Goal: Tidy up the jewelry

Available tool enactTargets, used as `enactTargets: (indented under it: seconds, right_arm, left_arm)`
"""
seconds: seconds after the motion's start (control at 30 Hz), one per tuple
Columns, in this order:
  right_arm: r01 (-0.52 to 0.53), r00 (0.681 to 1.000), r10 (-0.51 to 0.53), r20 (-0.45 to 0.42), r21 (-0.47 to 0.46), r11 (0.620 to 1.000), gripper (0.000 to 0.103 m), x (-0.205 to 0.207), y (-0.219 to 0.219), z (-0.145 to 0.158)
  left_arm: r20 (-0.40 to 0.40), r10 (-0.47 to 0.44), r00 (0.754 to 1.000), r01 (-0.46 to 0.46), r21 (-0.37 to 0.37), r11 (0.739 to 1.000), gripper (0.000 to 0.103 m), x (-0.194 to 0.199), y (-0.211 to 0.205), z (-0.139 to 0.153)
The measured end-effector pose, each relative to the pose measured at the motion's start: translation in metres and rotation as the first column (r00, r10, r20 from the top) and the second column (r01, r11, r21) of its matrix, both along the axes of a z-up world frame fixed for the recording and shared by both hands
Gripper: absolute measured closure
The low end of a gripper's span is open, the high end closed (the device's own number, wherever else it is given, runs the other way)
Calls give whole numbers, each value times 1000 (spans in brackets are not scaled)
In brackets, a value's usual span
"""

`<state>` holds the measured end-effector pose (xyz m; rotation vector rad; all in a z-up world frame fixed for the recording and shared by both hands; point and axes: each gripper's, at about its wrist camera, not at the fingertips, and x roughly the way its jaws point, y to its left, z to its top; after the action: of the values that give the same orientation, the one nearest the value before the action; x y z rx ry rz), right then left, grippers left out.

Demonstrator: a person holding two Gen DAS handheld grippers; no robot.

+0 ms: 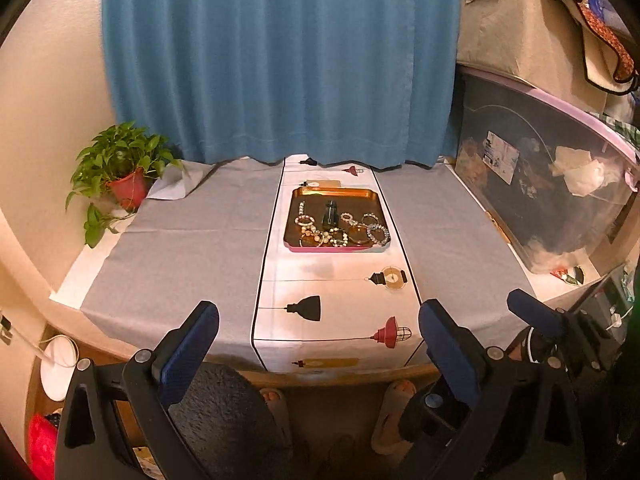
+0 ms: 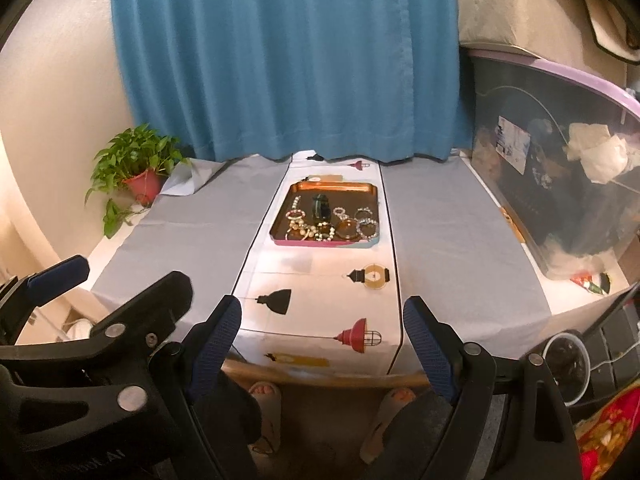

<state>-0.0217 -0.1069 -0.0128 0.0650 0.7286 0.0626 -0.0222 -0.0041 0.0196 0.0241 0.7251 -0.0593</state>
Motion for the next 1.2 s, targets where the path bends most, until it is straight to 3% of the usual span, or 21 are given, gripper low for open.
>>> enactTargets:
  seconds: [0.4, 0.63, 1.2]
  right_arm:
    - [8, 1000, -8, -7, 28, 1000, 20, 0, -2, -5]
    - [11, 1000, -11, -28, 23, 1000, 20, 3, -2, -10]
    - [8, 1000, -7, -30, 27, 1000, 20, 5, -3, -11]
  left_arm:
    - [-14, -3, 1000, 3, 31, 1000, 4, 2, -5, 0]
    - [-55, -15, 998, 16, 19, 1000, 4, 7, -3, -7]
    - [-62, -21, 998, 22, 20, 1000, 3, 7, -4, -7]
